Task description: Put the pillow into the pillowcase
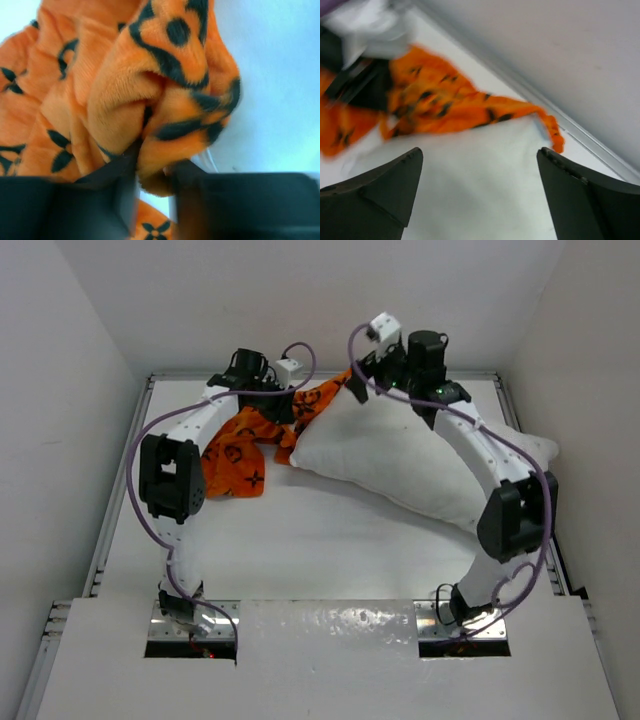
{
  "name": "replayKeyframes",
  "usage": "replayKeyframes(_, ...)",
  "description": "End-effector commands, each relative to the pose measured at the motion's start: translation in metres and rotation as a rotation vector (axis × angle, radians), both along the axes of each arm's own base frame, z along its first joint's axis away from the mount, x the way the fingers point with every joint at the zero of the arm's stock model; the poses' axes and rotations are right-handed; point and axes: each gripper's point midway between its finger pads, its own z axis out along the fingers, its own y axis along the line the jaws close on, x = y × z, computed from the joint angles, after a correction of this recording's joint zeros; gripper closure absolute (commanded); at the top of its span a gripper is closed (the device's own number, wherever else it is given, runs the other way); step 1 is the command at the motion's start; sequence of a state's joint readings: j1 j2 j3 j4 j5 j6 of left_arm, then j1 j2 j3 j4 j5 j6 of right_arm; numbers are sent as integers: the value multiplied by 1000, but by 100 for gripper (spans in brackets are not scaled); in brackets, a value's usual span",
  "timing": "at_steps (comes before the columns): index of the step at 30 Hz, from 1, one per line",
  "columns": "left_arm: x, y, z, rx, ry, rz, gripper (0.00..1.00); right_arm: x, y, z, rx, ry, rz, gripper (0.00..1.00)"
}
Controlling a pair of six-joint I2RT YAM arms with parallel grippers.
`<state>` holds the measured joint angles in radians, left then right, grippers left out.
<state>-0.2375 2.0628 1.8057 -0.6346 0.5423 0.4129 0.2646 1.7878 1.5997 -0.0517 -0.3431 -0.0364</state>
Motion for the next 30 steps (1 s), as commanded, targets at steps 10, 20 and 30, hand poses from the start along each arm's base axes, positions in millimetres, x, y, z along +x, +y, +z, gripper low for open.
replayKeyframes(10, 5, 0, 17, 40, -44, -22, 100, -121, 38, -149, -442, 288, 259, 1)
replayKeyframes(20, -31, 0, 16, 40, 46, -108, 100, -25, 60, -157, -262, 358, -14, 100)
replayKeyframes(30, -64, -22, 23, 9, 85, -226, 100, 58, 30, -70, 380, 225, -302, 100)
